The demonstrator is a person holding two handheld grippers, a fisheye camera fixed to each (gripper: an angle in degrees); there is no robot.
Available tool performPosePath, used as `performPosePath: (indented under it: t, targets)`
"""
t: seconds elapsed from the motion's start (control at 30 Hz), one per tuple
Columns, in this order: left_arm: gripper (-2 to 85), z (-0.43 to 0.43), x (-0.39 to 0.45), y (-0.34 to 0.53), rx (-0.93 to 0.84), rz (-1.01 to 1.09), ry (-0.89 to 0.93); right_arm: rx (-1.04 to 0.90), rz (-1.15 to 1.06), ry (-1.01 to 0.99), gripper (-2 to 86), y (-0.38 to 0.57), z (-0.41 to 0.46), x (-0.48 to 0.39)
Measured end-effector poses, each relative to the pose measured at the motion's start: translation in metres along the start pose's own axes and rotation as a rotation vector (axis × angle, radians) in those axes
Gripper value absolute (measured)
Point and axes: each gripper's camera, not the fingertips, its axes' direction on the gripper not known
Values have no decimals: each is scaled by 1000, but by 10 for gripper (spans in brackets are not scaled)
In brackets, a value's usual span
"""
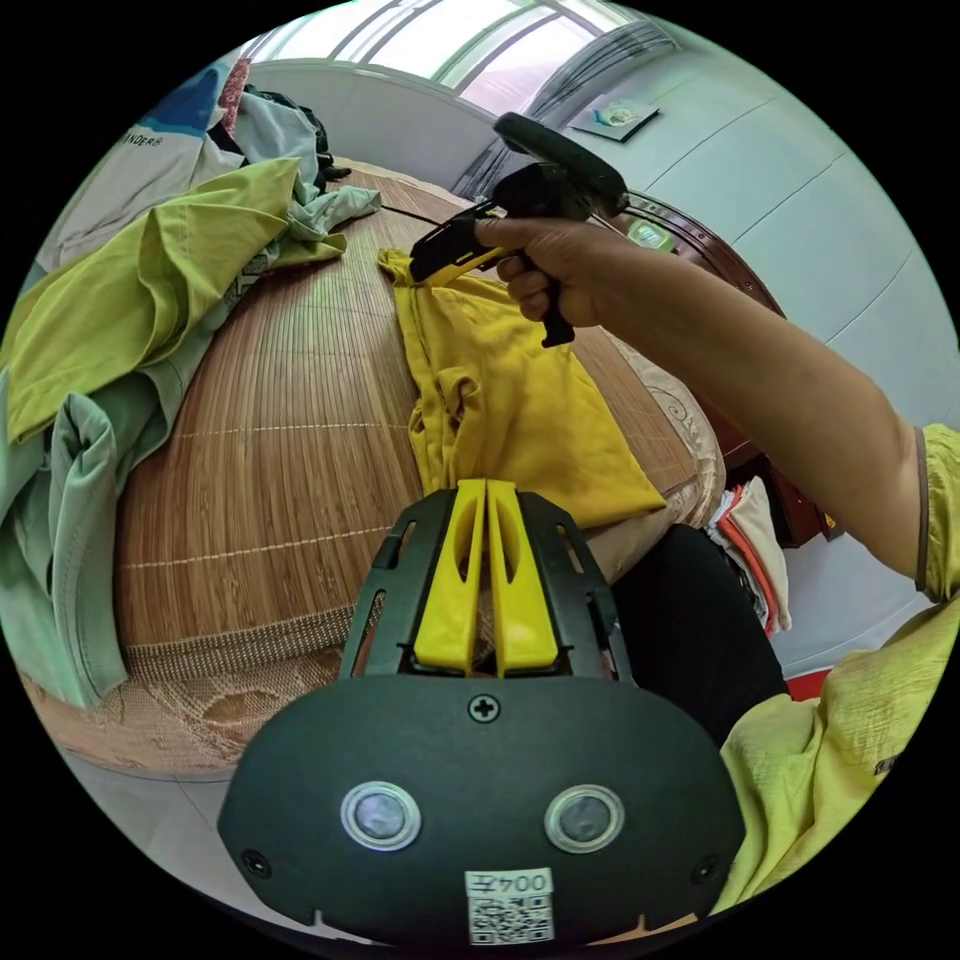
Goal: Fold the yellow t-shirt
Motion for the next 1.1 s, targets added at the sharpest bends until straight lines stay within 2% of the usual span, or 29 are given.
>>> performPosePath:
  t: [0.13, 0.27, 0.5, 0.7, 0.83, 0.93, 1.1]
  targets:
    - [0, -3, 1, 2, 2, 16, -24, 132, 97, -86, 31, 0, -26, 18]
    - [0, -5, 8, 1, -9, 55, -83, 38, 97, -76, 35, -9, -13, 14]
    - [1, -13, 5, -4, -16, 68, -97, 194, 54, -162, 82, 9, -107, 30]
    - [1, -29, -6, -13, -2, 53, -59, 397, 17, -262, 65, 131, -208, 71]
    - [1, -81, -16, -13, 144, -19, -107, 367, 81, -332, 69, 247, -224, 122]
    - [2, -111, -20, -28, 233, -50, -56, 339, 176, -398, 78, 318, -224, 160]
    - [2, -68, 8, -97, 33, 63, -11, 349, 244, -452, 64, 369, -237, 177]
